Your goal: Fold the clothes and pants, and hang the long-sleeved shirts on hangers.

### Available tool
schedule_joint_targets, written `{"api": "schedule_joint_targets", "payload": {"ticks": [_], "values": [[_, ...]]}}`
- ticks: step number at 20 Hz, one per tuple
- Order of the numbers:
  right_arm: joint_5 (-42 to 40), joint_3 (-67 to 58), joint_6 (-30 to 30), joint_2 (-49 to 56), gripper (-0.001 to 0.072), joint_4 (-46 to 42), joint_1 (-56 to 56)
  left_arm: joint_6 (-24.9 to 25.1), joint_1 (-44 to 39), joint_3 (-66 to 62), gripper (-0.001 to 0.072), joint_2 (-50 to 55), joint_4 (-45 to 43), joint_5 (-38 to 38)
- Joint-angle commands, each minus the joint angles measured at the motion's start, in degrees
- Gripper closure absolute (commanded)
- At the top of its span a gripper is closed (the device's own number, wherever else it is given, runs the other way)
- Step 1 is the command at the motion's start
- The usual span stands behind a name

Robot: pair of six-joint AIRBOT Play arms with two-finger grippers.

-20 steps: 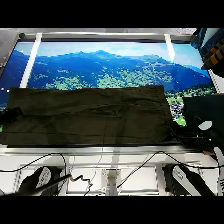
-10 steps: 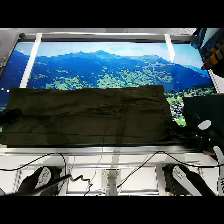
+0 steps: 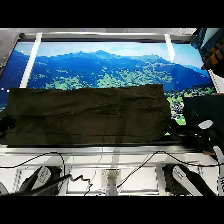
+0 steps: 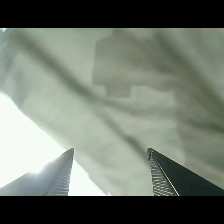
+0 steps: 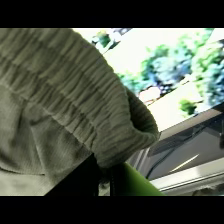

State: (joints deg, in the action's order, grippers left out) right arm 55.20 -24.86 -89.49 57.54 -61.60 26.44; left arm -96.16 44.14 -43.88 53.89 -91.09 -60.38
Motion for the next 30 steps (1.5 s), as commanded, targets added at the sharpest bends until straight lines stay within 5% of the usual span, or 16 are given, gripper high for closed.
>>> {"api": "schedule_joint_targets", "payload": {"ticks": [1, 3, 5, 8, 11, 14, 15, 19, 21, 24, 26, 30], "values": [[0.8, 0.0, 0.7, 0.0, 0.0684, 1.6, 0.0, 3.1, 11.1, 0.4, 0.0185, 3.1, 5.1, -3.7], [0.7, 0.0, 0.7, 0.0, 0.0684, 1.7, 0.0, 5.6, 18.4, 0.4, 0.0182, 5.1, 8.3, -2.3], [0.8, 0.0, 0.7, 0.0, 0.0683, 1.7, 0.0, 5.6, 24.0, 0.4, 0.0005, 7.5, 9.8, -0.2], [0.8, 0.0, 0.7, 0.0, 0.0683, 1.7, 0.0, 6.8, 26.8, 0.4, 0.0009, 12.6, 15.8, 3.8], [1.0, 0.0, 0.7, 0.0, 0.0683, 1.7, 0.0, 15.6, 26.2, 0.4, 0.001, 16.7, 29.1, 8.2], [1.2, 0.0, 0.7, 0.0, 0.0683, 1.7, 0.0, 16.1, 26.2, 0.4, 0.0014, 18.7, 34.6, 12.4], [1.2, 0.0, 0.7, 0.0, 0.0683, 1.7, 0.0, 16.1, 26.2, 0.4, 0.0053, 19.1, 34.5, 13.2], [1.2, 0.0, 0.7, 0.0, 0.0683, 1.7, 0.0, 16.1, 26.3, 0.3, 0.0531, 19.6, 32.6, 10.8], [1.2, 0.0, 0.7, 0.0, 0.0683, 1.7, 0.0, 16.1, 26.3, 0.3, 0.0695, 19.5, 32.6, 9.1], [2.3, -0.2, 1.1, -0.2, 0.0683, 1.6, 0.0, 17.2, 26.3, 0.1, 0.0692, 17.7, 32.6, 7.5], [4.0, -1.4, 3.2, -2.4, 0.0684, 1.3, 0.0, 25.1, 26.2, -1.1, 0.0693, 13.1, 32.6, 7.9], [7.5, -7.0, 2.0, -13.9, 0.0684, 0.6, 0.0, 28.1, 26.4, -3.4, 0.0694, -0.7, 32.9, 24.2]]}}
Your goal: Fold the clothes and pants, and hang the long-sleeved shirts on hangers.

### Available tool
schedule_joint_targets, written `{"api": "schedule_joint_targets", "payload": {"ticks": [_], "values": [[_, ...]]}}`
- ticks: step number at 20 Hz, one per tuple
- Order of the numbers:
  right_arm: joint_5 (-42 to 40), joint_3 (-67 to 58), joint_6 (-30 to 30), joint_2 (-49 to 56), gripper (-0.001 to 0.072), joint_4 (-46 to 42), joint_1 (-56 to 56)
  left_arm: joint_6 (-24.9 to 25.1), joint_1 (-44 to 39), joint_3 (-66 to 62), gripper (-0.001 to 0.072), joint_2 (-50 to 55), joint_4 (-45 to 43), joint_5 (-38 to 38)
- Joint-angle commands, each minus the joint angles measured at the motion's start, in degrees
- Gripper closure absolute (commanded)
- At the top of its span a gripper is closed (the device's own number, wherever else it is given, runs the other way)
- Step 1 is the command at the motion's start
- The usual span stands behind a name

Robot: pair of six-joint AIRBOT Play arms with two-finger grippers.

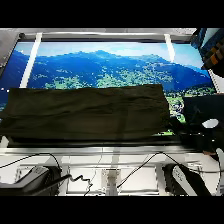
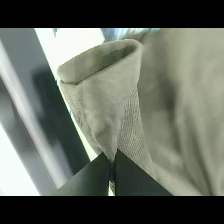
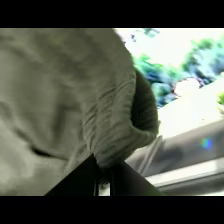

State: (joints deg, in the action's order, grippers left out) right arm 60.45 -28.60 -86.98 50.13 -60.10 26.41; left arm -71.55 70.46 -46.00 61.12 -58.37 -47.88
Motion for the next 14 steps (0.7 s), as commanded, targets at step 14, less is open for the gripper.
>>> {"api": "schedule_joint_targets", "payload": {"ticks": [14], "values": [[-17.8, -13.0, -13.9, -1.4, 0.0685, 3.0, -11.2, 6.4, -18.2, -6.9, 0.0697, 2.8, -0.3, 20.0]]}}
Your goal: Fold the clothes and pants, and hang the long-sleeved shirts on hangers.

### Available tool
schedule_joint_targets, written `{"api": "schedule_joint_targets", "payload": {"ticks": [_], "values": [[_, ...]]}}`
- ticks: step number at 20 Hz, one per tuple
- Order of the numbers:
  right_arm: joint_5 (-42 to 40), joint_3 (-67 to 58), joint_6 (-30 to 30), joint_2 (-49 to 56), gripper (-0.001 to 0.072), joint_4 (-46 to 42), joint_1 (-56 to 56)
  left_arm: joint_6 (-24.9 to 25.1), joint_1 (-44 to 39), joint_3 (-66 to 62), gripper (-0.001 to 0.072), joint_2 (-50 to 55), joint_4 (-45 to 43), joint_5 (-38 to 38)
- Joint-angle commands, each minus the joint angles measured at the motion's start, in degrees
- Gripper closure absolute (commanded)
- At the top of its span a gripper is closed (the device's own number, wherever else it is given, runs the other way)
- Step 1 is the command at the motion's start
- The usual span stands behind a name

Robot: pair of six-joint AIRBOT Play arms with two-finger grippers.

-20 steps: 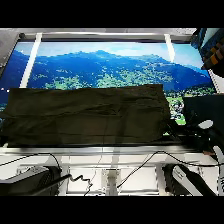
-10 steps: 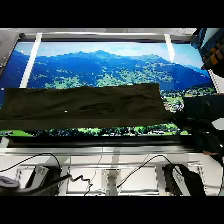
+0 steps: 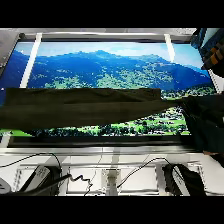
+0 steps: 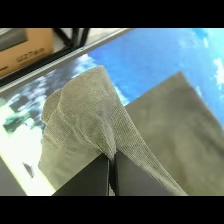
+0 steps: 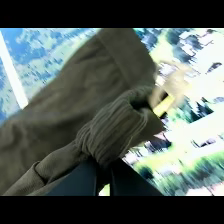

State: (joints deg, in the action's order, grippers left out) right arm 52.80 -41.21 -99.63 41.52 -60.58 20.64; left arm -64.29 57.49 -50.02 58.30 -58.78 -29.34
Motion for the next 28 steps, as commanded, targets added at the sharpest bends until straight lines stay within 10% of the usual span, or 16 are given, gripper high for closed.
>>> {"api": "schedule_joint_targets", "payload": {"ticks": [1, 5, 23, 24, 25, 26, 28], "values": [[-15.6, -0.3, -4.0, 11.4, 0.0685, 3.8, -8.2, -2.7, -6.9, -4.5, 0.0698, 8.5, 0.1, 1.2], [-31.9, -1.6, -10.8, 25.8, 0.0684, 8.0, -14.1, -5.8, -12.2, -10.3, 0.0696, 18.3, 0.1, -0.7], [-39.8, -17.5, -11.3, 45.6, 0.0683, 12.9, -15.7, -6.4, -20.9, -16.4, 0.0692, 26.4, 2.5, 13.5], [-39.7, -17.5, -11.3, 45.6, 0.0576, 12.7, -15.7, -6.4, -21.1, -16.4, 0.0685, 26.4, 2.4, 13.5], [-39.0, -17.5, -11.3, 45.6, 0.0239, 12.7, -15.7, -6.4, -21.1, -16.4, 0.0558, 26.3, 2.4, 13.0], [-37.6, -17.9, -10.7, 45.6, 0.0011, 12.1, -15.7, -6.4, -21.1, -16.4, 0.0169, 25.9, 2.4, 11.8], [-34.5, -19.3, -7.2, 45.6, 0.0019, 11.9, -15.7, -6.7, -20.3, -16.4, 0.0005, 24.5, 2.5, 9.6]]}}
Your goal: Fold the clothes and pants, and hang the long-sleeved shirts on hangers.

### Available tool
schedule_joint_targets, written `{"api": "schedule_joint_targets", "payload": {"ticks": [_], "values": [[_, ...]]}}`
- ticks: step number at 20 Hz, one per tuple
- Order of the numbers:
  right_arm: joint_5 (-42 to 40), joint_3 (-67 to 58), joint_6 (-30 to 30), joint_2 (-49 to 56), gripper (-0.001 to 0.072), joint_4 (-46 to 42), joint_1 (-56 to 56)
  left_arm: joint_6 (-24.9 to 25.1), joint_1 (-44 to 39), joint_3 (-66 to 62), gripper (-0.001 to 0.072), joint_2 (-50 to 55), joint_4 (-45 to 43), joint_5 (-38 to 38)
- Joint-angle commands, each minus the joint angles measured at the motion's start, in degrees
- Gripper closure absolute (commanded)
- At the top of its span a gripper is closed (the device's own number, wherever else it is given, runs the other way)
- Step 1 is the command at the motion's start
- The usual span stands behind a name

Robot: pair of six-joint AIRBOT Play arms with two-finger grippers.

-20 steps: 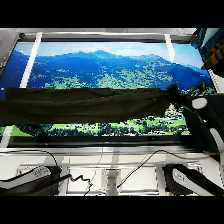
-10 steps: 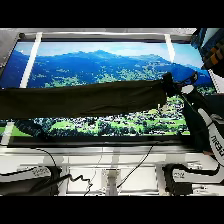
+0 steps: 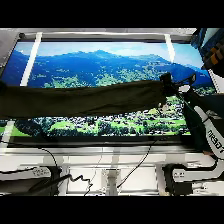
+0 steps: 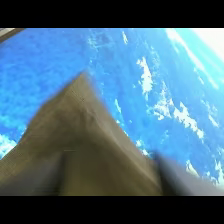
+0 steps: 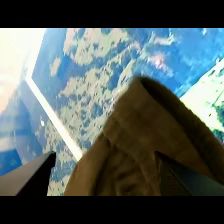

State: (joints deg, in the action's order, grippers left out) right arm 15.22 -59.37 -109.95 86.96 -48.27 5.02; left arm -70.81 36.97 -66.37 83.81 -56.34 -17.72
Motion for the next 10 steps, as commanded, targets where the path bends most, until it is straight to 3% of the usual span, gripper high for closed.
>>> {"api": "schedule_joint_targets", "payload": {"ticks": [1, 4, 7, 10], "values": [[4.5, -2.0, 4.0, 0.1, 0.002, -0.5, 0.0, -0.8, 1.1, 0.0, 0.0008, -2.3, 0.0, -3.8], [7.8, -4.7, 4.7, -0.9, 0.0022, -2.0, 0.0, -5.0, 6.3, 0.0, 0.0014, -7.1, -0.2, -11.0], [11.0, -6.8, 4.7, -2.5, 0.0022, -5.7, 0.0, -8.5, 15.6, 0.0, 0.0015, -11.0, -1.1, -25.7], [12.7, -7.2, 4.7, -4.2, 0.0023, -8.4, 0.0, -8.7, 25.4, 1.7, 0.0012, -10.5, -2.3, -39.1]]}}
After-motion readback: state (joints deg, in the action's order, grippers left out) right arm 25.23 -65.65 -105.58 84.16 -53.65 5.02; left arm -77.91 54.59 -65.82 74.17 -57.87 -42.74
